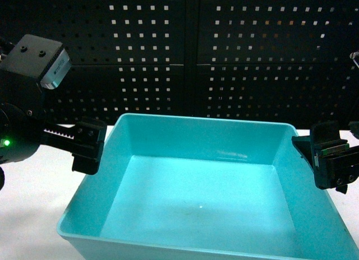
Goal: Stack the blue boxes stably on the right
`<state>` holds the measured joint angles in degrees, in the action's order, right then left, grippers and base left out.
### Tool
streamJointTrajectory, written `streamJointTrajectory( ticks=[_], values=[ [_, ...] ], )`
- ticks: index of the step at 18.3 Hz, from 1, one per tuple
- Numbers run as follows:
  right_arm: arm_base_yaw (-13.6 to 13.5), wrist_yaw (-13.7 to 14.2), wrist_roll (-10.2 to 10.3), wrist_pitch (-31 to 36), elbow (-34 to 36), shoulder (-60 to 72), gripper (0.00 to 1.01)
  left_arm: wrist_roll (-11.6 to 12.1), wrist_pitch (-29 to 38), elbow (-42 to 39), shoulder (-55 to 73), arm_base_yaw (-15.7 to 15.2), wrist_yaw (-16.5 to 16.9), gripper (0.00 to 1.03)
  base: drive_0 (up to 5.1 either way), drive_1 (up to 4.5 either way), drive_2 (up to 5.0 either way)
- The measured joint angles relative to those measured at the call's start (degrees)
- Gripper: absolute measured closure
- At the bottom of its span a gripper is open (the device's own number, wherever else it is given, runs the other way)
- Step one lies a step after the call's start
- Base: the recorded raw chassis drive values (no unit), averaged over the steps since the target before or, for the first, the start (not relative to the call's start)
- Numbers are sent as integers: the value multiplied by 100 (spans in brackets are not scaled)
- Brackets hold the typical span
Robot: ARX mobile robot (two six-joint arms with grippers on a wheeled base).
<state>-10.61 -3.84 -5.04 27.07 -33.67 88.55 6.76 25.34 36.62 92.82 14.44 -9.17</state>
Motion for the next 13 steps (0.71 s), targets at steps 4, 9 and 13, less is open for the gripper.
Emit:
streamJointTrajectory(
  ticks=[4, 9, 13],
  values=[
    [-26, 35, 48, 92, 52, 114, 3, -74, 31, -129, 160, 9, 13, 5, 0, 0, 0],
    [-20, 50, 94, 175, 66, 341, 3, -184, 98, -127, 221, 44, -28, 5, 0, 0, 0],
    [39, 87, 87, 284, 63, 833, 3, -234, 66, -92, 420, 125, -61, 5, 0, 0, 0]
  ],
)
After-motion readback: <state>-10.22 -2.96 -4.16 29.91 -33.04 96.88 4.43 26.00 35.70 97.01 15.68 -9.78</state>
